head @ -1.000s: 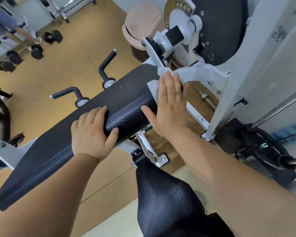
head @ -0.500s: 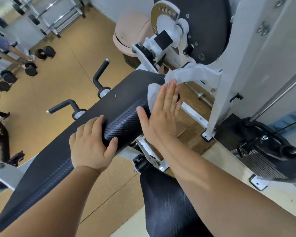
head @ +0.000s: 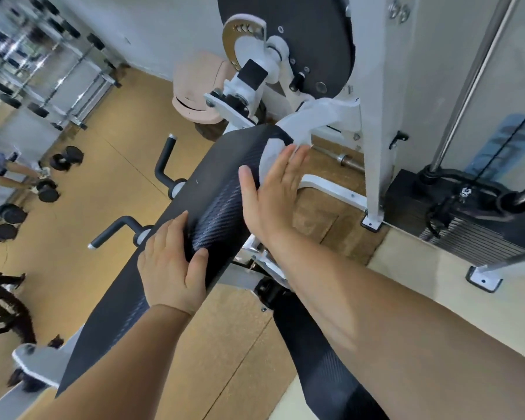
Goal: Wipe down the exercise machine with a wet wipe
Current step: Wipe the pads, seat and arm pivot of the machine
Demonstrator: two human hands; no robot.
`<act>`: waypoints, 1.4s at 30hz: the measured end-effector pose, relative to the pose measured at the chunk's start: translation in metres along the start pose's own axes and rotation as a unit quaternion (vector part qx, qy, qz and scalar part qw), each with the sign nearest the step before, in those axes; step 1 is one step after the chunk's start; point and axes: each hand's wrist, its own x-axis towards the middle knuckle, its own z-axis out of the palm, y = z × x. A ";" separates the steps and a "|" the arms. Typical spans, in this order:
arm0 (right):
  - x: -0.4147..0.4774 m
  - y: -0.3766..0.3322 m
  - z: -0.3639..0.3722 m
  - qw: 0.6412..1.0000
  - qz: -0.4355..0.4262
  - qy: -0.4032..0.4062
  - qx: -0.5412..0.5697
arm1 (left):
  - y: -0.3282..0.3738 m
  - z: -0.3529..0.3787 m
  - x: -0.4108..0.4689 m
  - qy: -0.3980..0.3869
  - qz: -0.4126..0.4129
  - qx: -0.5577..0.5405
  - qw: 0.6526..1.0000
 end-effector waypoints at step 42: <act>0.236 0.104 -0.077 0.850 -0.255 -0.130 -0.442 | 0.125 0.045 0.136 -0.080 0.018 0.163 0.983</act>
